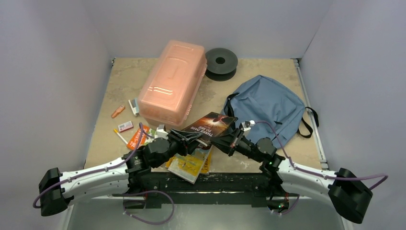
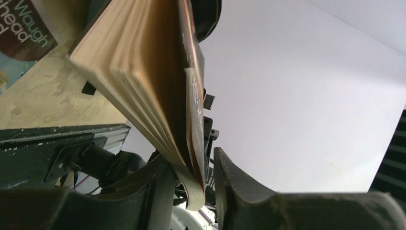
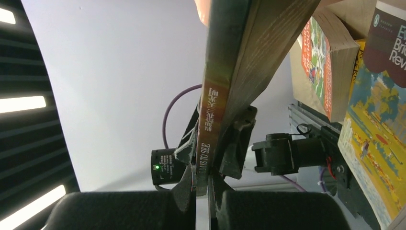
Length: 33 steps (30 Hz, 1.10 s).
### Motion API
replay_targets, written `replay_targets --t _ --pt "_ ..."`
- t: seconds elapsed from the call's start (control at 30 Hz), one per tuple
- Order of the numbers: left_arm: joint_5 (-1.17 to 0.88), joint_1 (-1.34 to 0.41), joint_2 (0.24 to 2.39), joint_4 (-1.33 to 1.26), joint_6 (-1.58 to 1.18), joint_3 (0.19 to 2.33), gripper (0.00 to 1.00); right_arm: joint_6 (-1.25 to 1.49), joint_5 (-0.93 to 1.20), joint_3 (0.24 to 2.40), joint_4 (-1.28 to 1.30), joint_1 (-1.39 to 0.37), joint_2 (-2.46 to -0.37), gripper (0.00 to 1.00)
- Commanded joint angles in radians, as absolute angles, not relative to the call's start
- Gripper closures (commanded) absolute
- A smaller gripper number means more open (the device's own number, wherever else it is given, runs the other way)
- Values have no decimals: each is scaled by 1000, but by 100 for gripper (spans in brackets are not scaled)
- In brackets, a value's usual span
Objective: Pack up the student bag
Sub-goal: Pick up the book from the center of the board.
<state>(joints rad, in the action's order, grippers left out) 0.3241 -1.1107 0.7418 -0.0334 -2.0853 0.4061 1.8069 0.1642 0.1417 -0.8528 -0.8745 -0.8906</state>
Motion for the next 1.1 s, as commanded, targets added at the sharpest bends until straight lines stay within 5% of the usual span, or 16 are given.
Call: replay_targets --t 0.0,0.07,0.2,0.33,0.6,1.07 --pt "436 -1131 755 -164 -2069 375 75 1701 200 185 -718 -871 -772 100" --pt "444 -1145 768 -191 -2057 351 92 1577 232 233 -470 -871 -707 91" --pt "454 -1173 776 -274 -2008 301 100 1285 266 358 -52 -867 -632 35" --pt "409 -1175 718 -178 -1842 328 100 856 36 655 510 -867 -667 18" --pt "367 -1175 658 457 -1362 611 100 603 -545 1108 1006 -888 -1165 11" --pt "218 -1175 630 457 -1206 591 100 414 -859 1113 458 -894 -1407 12"
